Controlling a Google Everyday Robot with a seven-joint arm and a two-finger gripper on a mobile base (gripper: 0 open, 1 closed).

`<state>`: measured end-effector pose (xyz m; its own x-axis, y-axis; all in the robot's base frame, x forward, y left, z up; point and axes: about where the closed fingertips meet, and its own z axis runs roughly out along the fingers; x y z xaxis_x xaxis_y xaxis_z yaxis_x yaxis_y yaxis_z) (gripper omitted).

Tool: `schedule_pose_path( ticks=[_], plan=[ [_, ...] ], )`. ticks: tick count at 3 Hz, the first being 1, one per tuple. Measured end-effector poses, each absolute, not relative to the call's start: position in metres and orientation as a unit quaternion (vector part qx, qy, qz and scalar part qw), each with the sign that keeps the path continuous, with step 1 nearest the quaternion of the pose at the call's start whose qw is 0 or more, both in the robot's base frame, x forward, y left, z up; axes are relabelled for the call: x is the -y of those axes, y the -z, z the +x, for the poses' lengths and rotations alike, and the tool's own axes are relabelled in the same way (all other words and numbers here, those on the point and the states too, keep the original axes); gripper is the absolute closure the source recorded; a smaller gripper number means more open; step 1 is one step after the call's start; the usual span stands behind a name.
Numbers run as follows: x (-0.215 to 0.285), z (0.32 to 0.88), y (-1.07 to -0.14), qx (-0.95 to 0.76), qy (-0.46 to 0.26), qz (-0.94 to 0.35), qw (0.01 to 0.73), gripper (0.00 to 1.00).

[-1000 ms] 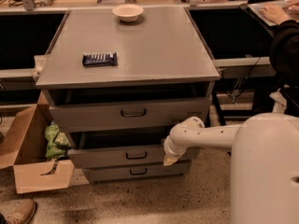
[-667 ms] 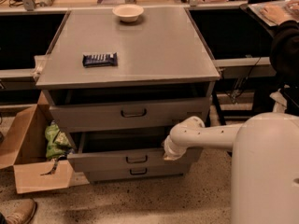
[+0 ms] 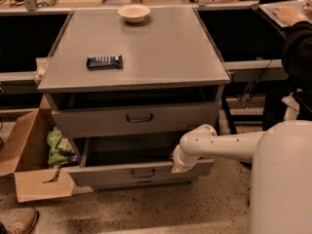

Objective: Open middle drawer

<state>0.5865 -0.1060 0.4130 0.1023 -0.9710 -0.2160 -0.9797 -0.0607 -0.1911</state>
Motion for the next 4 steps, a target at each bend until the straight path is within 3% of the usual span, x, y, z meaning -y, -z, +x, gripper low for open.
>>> schedule_pose_path(
  ticks=[4],
  plan=[
    [0.1059,0.5865,-0.4129,-0.670,-0.015,-0.728,0.145,0.11]
  ],
)
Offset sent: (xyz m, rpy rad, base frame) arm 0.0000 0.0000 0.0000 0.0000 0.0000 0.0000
